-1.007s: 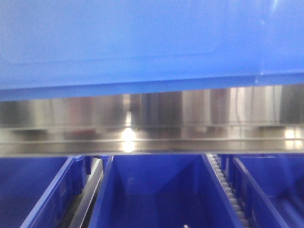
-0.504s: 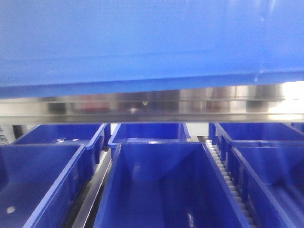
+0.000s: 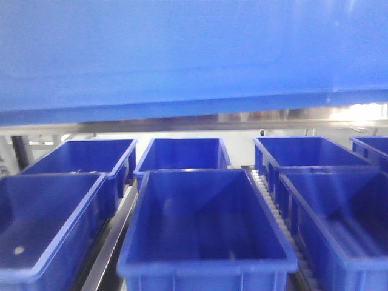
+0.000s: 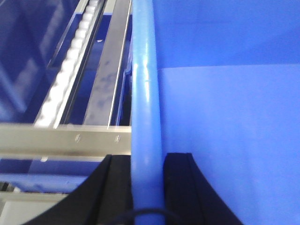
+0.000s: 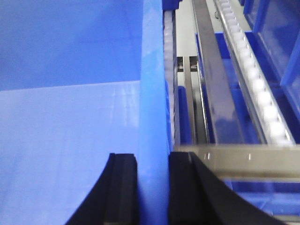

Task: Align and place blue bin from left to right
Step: 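Hold the blue bin with both grippers while the base drives away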

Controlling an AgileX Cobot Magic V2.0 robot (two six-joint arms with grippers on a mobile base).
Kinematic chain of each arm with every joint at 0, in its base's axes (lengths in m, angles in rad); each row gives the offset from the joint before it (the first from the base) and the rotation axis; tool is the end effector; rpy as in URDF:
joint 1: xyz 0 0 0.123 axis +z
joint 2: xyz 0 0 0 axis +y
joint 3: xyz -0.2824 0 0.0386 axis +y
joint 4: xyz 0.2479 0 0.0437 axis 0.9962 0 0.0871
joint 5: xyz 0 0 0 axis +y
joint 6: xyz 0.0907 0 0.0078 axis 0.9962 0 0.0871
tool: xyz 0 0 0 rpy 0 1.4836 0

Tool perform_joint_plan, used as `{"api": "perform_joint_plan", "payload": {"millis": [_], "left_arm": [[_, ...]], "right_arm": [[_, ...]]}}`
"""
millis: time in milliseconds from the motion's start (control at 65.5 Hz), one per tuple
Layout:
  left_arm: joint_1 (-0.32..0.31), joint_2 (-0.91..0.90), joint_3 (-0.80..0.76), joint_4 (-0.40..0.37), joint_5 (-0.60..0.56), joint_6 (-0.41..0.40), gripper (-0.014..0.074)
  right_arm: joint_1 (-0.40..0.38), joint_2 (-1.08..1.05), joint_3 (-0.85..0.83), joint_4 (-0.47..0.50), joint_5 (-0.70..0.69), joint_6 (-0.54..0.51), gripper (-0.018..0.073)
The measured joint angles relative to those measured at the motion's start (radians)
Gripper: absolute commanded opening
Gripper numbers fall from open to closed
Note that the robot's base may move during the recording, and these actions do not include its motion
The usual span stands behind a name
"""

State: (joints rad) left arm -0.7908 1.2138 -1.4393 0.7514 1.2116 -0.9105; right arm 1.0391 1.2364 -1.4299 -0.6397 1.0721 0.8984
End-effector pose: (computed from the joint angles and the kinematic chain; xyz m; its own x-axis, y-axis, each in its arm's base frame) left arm 0.1953 -0.1146 0.4496 -0.5392 -0.0663 -0.8396 -0.0881 0.9959 -0.0221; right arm 0.1619 0.1811 0.4433 -0.5550 -0.0564 -0.8299 -0.2785 0.9527 0.1215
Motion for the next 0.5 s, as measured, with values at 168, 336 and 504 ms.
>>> {"api": "perform_joint_plan", "payload": {"millis": [168, 336, 504], "left_arm": [[0.0, 0.0, 0.0, 0.0, 0.0, 0.0, -0.0111], [0.0, 0.0, 0.0, 0.0, 0.0, 0.0, -0.0111], [0.0, 0.0, 0.0, 0.0, 0.0, 0.0, -0.0111]], "right_arm": [[0.0, 0.0, 0.0, 0.0, 0.0, 0.0, -0.0078], [0.0, 0.0, 0.0, 0.0, 0.0, 0.0, -0.0078], [0.0, 0.0, 0.0, 0.0, 0.0, 0.0, -0.0078]]}}
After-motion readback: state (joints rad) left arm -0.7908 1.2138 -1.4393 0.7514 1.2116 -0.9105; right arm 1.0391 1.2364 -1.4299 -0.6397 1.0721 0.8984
